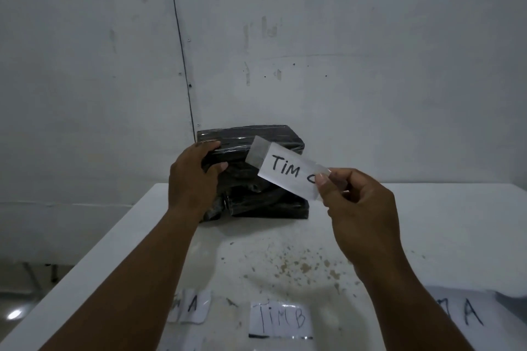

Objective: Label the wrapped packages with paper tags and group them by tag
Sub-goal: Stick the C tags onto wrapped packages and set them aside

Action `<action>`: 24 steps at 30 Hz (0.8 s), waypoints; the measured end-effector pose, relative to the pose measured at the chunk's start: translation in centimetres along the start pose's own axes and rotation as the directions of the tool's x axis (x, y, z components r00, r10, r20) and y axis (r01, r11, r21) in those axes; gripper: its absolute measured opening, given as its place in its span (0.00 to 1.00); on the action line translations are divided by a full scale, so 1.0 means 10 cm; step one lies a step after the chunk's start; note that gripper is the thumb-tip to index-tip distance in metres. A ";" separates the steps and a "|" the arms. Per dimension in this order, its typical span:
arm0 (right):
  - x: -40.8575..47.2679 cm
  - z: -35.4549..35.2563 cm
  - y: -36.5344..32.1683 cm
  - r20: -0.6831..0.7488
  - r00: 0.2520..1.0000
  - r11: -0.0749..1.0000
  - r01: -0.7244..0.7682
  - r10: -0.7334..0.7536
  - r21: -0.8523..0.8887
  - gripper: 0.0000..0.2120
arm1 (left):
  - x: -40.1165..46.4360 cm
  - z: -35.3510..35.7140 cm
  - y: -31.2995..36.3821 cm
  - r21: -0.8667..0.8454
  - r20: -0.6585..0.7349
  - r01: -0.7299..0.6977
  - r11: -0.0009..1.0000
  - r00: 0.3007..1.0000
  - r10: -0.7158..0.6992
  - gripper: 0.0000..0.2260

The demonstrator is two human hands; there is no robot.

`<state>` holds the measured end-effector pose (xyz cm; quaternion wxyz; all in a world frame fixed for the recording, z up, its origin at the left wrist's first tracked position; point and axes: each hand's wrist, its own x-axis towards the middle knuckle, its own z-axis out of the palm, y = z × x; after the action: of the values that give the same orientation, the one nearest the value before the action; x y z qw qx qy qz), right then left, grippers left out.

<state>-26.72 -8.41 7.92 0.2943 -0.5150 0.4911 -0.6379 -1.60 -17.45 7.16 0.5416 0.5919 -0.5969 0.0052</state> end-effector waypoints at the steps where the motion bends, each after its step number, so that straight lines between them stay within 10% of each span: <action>1: -0.01 -0.01 -0.05 0.006 1.000 1.000 0.006 -0.006 0.006 0.04 | -0.04 -0.05 0.03 0.005 -0.008 -0.024 1.000 1.000 0.024 0.19; 24: -1.29 -0.79 -0.35 0.169 0.984 0.998 -0.048 0.055 -0.049 0.04 | -2.41 -1.14 0.64 -0.185 0.230 0.158 0.970 0.967 -0.114 0.22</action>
<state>-29.86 6.76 6.53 0.3399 -0.5611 0.4916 -0.5727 -5.72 8.74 0.19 0.5292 0.5708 -0.6077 -0.1575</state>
